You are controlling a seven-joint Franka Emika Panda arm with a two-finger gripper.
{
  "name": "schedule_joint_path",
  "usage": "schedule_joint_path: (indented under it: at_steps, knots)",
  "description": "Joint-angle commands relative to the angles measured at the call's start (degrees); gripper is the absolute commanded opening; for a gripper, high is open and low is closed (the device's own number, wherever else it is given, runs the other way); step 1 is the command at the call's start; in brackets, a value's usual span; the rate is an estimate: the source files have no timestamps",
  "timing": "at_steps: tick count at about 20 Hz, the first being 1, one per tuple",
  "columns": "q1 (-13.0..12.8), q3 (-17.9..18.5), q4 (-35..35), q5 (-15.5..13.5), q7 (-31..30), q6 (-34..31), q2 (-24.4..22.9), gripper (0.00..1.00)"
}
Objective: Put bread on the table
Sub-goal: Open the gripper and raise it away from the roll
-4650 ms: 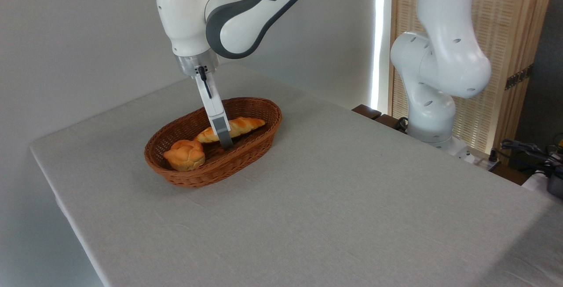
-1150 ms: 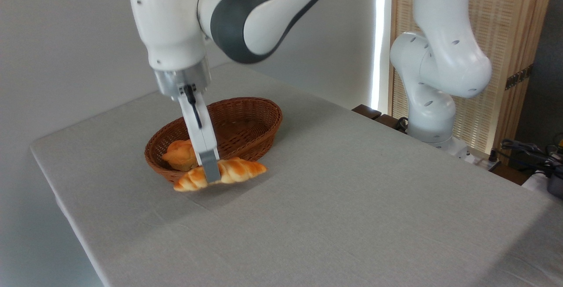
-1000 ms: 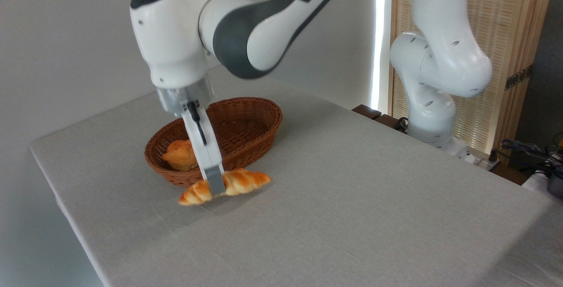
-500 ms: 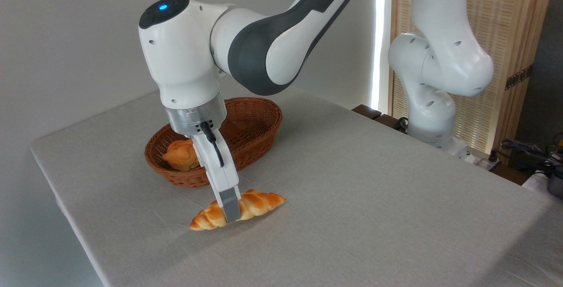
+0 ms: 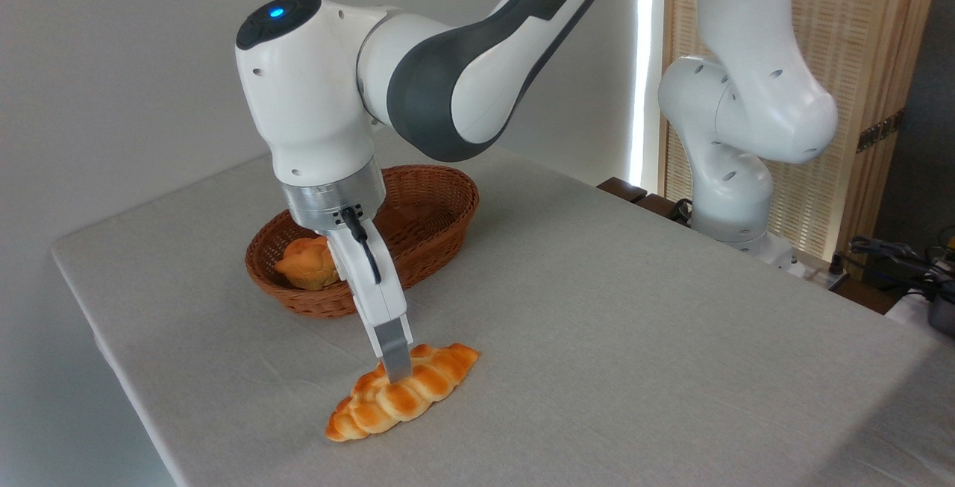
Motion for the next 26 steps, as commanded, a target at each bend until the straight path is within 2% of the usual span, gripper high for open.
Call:
schedule_joint_path:
  at_steps: [1,5,7,11,12,14,18,26]
  knots:
    - [0.18,0.17,0.75,1.38,-0.18,-1.44,-0.79,1.0]
    - [0.0,1.22,3.38,1.38,-1.14,-4.95,-2.63,1.0]
    - [0.0,1.4,6.54,1.38,-4.47,-7.32,-3.25,1.0]
    - [0.0,1.31,14.18,1.29,-19.74,-13.47,-3.42,1.0]
    - [0.0,1.4,14.89,1.2,-20.74,-14.36,-4.38,1.0]
    - [-0.08,1.31,14.99,0.59,-21.01,-14.63,-6.83,1.0]
    - [-0.52,0.61,15.08,0.58,-21.62,-16.73,-8.78,1.0]
    - [-1.32,0.52,13.32,0.15,-21.45,-16.91,-9.93,1.0]
